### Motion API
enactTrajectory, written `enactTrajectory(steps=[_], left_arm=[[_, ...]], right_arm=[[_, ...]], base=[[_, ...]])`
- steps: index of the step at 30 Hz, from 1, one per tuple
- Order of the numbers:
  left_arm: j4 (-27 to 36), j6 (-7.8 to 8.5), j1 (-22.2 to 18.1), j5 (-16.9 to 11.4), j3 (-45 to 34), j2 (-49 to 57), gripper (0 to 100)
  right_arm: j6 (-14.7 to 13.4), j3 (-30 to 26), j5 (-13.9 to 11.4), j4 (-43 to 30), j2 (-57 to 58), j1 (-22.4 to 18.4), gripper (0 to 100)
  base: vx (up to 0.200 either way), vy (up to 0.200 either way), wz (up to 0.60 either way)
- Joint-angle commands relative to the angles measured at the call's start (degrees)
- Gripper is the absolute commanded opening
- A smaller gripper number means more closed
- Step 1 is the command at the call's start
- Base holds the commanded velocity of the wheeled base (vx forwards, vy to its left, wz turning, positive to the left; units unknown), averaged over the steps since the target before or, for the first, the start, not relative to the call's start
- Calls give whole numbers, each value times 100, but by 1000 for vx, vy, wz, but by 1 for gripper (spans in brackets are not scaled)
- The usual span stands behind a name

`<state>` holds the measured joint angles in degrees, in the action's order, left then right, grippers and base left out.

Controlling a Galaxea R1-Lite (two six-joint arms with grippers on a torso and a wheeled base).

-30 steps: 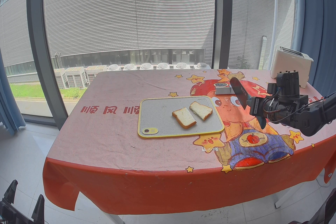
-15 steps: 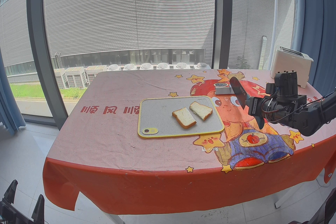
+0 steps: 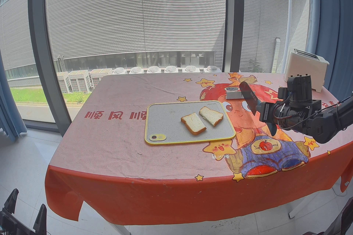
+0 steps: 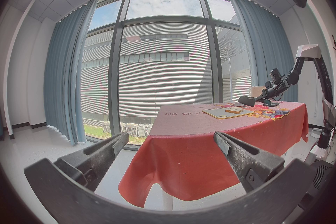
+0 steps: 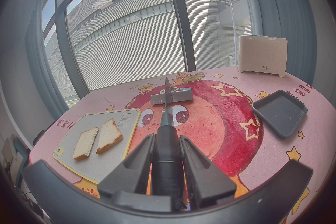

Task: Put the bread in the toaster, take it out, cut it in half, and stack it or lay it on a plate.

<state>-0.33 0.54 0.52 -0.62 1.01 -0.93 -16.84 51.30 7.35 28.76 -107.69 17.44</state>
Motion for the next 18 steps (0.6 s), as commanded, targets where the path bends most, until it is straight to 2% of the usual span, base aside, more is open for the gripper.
enactTrajectory(steps=[1,15,18], left_arm=[[-2,-1,0,1,-101,93,100],[-2,-1,0,1,-101,93,100],[-2,-1,0,1,-101,93,100]], right_arm=[[-4,-6,3,7,3,22,0],[-13,47,3,7,-59,-48,0],[-92,47,3,7,-50,-48,0]], base=[[0,0,0],[0,0,0],[0,0,0]])
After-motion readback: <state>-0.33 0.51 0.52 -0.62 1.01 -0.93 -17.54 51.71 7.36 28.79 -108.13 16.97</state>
